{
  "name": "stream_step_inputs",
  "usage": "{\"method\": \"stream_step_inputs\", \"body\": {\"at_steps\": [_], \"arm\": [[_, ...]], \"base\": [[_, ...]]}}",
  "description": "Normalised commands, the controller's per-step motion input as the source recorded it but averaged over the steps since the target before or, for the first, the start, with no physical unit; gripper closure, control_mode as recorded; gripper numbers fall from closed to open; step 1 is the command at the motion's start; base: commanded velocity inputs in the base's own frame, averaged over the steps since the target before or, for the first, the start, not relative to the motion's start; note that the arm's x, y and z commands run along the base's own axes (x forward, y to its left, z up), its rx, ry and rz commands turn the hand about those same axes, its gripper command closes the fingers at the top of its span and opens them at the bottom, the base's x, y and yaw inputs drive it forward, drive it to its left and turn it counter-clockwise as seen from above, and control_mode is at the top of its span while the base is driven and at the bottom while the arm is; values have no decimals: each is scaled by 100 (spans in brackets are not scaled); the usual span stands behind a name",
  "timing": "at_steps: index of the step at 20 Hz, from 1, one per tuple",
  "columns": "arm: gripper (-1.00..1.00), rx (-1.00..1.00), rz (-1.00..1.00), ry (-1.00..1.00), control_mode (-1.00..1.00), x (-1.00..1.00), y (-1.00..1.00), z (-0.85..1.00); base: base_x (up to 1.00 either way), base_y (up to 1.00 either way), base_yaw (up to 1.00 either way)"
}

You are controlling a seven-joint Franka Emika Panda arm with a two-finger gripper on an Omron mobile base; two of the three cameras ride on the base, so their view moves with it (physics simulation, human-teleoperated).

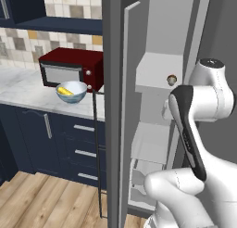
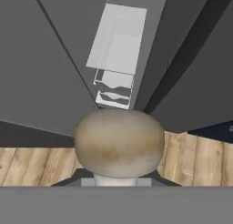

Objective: Take the mushroom, corn, and mushroom from the freezer and place them in the bowl on the counter.

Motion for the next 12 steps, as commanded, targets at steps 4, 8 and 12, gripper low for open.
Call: {"method": "stream_step_inputs", "body": {"at_steps": [4,8,12], "arm": [[100,0,-8,13,-100,-24,0,-46],[100,0,0,1,-100,-5,0,-3],[100,0,0,0,100,0,0,0]], "base": [[0,0,0],[0,0,0],[-3,0,0]]}}
